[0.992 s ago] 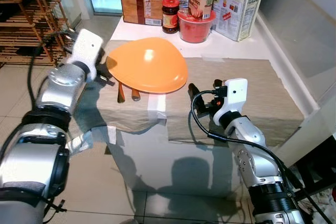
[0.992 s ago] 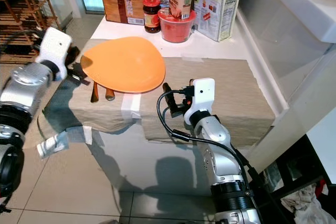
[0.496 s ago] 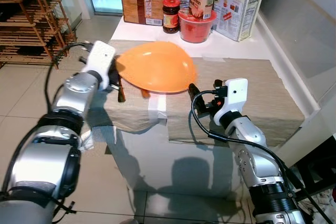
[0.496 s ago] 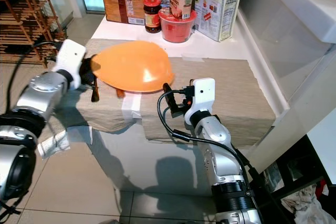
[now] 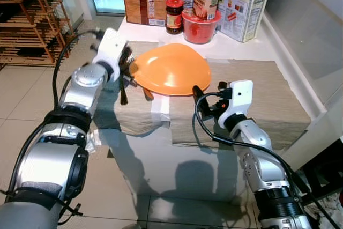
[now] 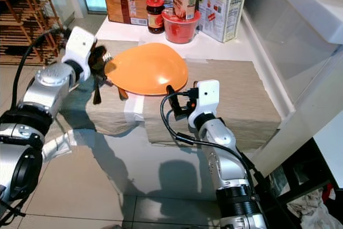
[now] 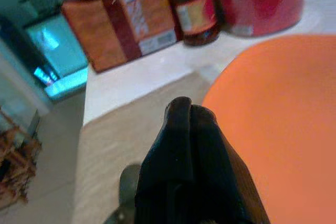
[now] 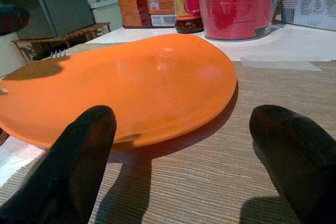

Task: Setting the table

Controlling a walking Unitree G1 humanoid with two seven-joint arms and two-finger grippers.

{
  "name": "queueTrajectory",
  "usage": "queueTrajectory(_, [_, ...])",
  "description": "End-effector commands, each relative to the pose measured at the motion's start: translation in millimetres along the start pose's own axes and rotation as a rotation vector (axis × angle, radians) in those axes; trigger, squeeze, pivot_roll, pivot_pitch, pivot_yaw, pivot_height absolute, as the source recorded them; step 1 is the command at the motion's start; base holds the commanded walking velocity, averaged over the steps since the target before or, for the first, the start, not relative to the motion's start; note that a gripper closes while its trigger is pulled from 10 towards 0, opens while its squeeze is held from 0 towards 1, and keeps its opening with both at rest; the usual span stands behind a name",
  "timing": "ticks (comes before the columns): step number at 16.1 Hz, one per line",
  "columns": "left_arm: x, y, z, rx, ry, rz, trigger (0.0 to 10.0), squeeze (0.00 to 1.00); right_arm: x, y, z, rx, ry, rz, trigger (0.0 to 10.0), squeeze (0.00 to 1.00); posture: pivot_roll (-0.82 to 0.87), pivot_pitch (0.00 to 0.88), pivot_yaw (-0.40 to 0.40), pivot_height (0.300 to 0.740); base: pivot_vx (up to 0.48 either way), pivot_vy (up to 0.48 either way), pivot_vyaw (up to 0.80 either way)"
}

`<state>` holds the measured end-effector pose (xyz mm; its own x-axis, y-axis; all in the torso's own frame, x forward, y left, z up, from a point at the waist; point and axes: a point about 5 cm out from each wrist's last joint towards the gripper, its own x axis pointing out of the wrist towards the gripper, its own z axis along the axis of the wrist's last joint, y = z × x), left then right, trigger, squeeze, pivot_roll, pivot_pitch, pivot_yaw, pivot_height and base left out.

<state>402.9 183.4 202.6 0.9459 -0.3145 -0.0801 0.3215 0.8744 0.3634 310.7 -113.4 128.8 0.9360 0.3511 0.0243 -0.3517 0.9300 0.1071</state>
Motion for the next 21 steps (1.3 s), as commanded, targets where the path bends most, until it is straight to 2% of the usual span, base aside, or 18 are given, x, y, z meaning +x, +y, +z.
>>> queueTrajectory(1, [2.2, 1.0, 13.7, 0.004, -0.052, -0.004, 10.0, 0.0, -2.9, -0.1, -11.7, 0.002, 0.055, -0.005, 10.0, 0.0, 0.0, 0.0, 0.011, 0.74, 0.0, 0.0, 0.0])
queueTrajectory(4, [3.3, -5.9, 15.3, -0.016, -0.075, 0.02, 10.0, 0.0, -0.6, 3.3, -6.6, -0.024, 0.028, 0.004, 10.0, 0.0, 0.0, 0.0, 0.015, 0.74, 0.0, 0.0, 0.0])
queueTrajectory(6, [2.2, -23.3, 8.3, -0.075, -0.089, -0.007, 10.0, 0.0, -0.1, 5.5, -2.7, -0.051, 0.007, 0.004, 10.0, 0.0, 0.0, 0.0, 0.02, 0.74, 0.0, 0.0, 0.0])
queueTrajectory(8, [-0.1, -37.0, 2.6, -0.095, -0.091, -0.041, 10.0, 0.0, -0.9, 5.1, -4.0, -0.056, 0.01, 0.0, 10.0, 0.0, 0.0, 0.0, 0.02, 0.74, 0.0, 0.0, 0.0])
queueTrajectory(11, [-4.0, -47.1, -5.4, -0.099, -0.054, -0.078, 10.0, 0.0, -1.3, 4.8, -5.2, -0.055, 0.011, -0.004, 10.0, 0.0, 0.0, 0.0, 0.022, 0.74, 0.0, 0.0, 0.0])
queueTrajectory(17, [-9.2, -42.4, -20.3, -0.016, 0.104, -0.105, 10.0, 0.0, -2.9, 1.5, 4.2, -0.049, -0.027, -0.02, 10.0, 0.0, 0.0, 0.0, 0.025, 0.74, 0.0, 0.0, 0.0])
queueTrajectory(21, [-9.3, -40.6, -22.6, -0.016, 0.15, -0.119, 10.0, 0.0, -2.4, 2.0, 7.4, -0.045, -0.03, -0.02, 10.0, 0.0, 0.0, 0.0, 0.023, 0.74, 0.0, 0.0, 0.0])
